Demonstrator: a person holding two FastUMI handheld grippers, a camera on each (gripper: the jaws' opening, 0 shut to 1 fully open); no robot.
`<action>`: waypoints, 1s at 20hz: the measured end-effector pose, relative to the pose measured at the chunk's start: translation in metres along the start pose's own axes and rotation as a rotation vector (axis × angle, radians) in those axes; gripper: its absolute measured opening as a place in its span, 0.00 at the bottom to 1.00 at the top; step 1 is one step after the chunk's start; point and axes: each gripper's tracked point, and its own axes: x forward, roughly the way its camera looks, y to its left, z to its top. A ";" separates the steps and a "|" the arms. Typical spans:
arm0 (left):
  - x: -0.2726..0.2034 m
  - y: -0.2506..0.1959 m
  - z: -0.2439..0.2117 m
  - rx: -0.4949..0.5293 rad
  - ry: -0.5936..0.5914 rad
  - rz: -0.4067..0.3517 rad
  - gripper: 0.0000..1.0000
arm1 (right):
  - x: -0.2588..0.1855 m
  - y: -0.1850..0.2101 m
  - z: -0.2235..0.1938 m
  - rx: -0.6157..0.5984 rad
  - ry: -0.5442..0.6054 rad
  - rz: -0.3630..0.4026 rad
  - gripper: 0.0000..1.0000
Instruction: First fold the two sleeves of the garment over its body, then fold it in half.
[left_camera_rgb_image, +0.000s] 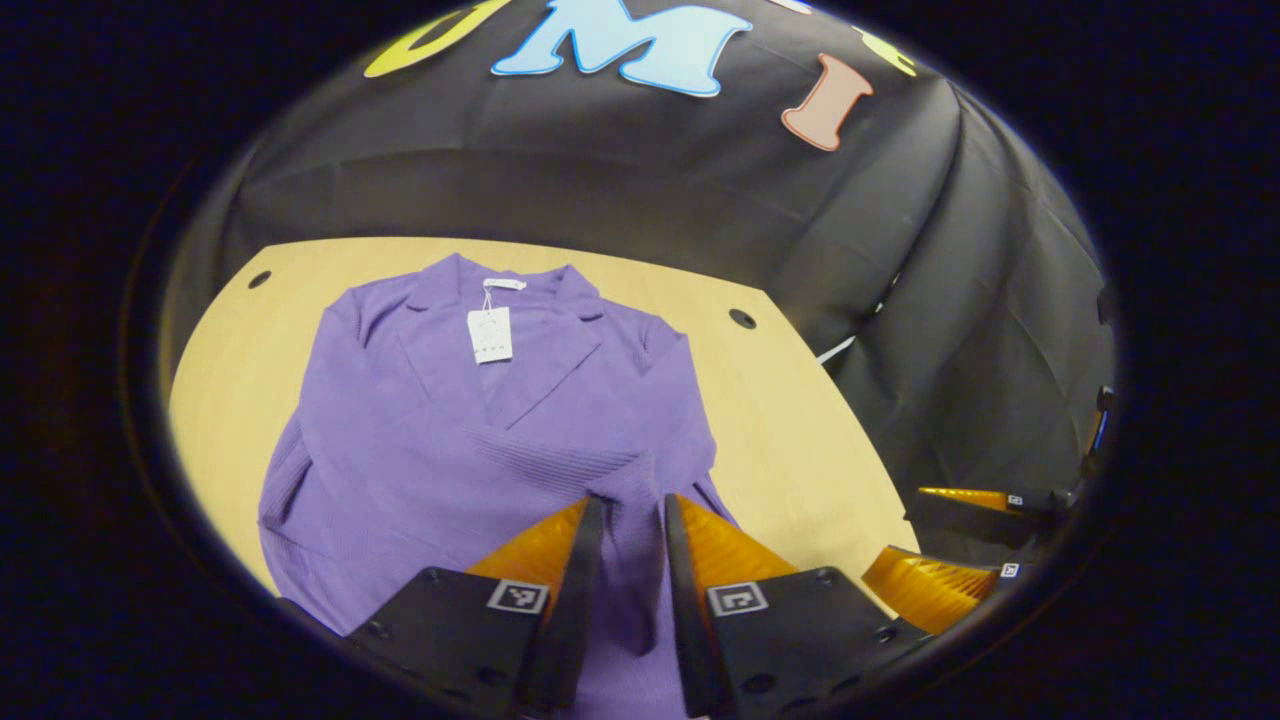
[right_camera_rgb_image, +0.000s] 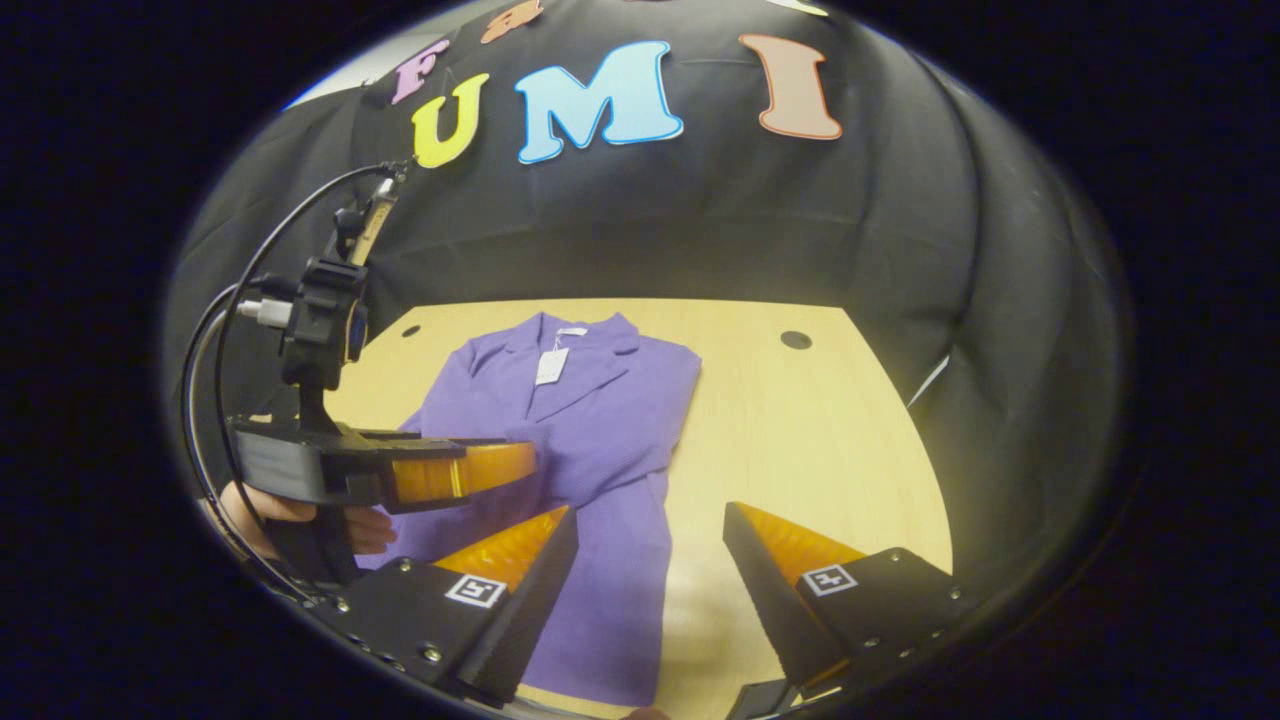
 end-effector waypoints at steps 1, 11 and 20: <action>-0.002 -0.001 0.001 -0.002 -0.009 -0.004 0.55 | -0.001 0.000 0.000 -0.005 -0.002 -0.001 0.92; -0.090 0.049 0.012 0.047 -0.131 0.039 0.96 | -0.014 0.023 -0.021 0.040 -0.031 -0.082 0.92; -0.168 0.167 -0.035 0.023 -0.095 0.194 0.94 | -0.017 0.027 -0.085 0.078 0.084 -0.198 0.98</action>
